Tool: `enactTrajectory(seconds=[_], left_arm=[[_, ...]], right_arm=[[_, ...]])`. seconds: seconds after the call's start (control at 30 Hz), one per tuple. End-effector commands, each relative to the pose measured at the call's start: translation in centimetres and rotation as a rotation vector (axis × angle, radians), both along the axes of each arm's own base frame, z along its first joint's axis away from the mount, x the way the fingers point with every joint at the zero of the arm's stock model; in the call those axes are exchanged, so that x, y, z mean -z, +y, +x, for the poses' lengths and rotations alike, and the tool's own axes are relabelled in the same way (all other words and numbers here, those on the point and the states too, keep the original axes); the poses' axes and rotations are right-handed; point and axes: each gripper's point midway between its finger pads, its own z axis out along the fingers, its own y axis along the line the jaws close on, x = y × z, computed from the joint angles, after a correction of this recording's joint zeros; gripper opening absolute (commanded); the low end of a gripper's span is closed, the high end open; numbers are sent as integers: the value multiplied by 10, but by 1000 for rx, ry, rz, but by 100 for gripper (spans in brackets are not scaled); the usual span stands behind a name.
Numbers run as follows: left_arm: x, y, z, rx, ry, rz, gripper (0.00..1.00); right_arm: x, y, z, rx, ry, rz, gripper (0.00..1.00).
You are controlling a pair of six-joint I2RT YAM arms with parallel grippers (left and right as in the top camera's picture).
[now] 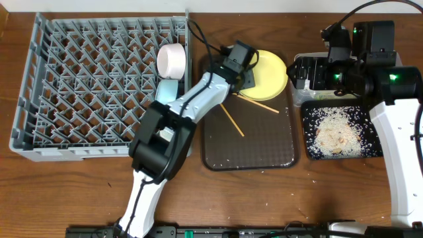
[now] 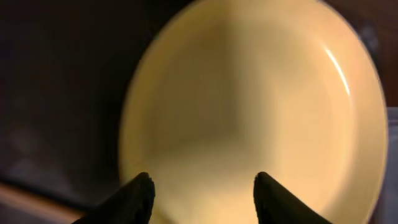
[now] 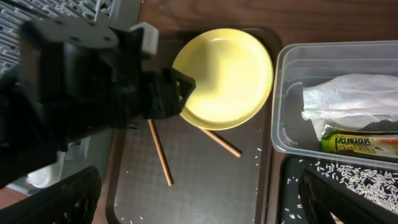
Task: Sort waste into correct bins and load items into the dishwasher
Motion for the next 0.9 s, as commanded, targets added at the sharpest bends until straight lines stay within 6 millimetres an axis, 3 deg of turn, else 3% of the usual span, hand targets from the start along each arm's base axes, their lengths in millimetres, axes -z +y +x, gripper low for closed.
enactTrajectory(seconds=[0.0,0.13,0.37,0.47,0.67,0.87], left_arm=[[16,9,7,-52,11,29,52],[27,10,5,-61,32,36,52],[27,9,5,-58,31,33,51],[14,8,4,-53,23,19,49],[-31,17,9,-28,-52,36,49],[-35,41,5,-80,-53,142,49]], right_arm=[[2,0,1,2,6,-2,99],[2,0,1,1,6,-2,99],[2,0,1,2,6,-2,99],[2,0,1,2,6,-2,99],[2,0,1,1,6,-2,99],[2,0,1,1,6,-2,99]])
